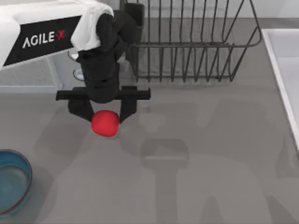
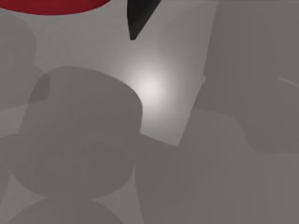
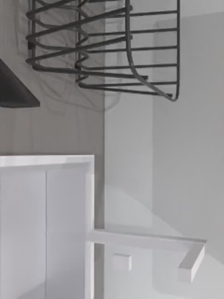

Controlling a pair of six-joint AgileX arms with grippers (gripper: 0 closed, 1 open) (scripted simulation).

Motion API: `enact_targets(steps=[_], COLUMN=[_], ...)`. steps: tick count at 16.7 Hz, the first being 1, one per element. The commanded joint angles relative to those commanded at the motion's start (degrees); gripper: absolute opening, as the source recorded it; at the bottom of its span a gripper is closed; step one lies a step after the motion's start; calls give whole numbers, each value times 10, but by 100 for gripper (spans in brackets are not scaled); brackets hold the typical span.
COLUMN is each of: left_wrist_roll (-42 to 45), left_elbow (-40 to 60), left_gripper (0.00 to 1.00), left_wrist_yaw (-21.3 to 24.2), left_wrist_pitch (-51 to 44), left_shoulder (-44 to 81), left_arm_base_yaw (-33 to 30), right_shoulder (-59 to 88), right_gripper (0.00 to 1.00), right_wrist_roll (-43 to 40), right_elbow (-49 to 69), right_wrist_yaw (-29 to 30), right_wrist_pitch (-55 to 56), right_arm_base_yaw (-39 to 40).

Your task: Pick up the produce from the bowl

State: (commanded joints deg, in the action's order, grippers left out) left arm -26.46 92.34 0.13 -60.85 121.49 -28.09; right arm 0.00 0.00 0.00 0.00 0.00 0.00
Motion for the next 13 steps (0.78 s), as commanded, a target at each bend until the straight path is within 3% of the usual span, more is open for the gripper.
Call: enact_targets(steps=[13], left_wrist_roll=[0], left_elbow=[0], left_gripper=[98], left_wrist_yaw=[0], left_wrist_pitch=[0], left_shoulder=[0], left_arm_base_yaw=[0], right_shoulder=[0], right_gripper=[100], right_wrist_roll=[0], right_elbow=[0], right_wrist_yaw=[0], right_wrist_pitch=[0], right_arm_base_yaw=[0])
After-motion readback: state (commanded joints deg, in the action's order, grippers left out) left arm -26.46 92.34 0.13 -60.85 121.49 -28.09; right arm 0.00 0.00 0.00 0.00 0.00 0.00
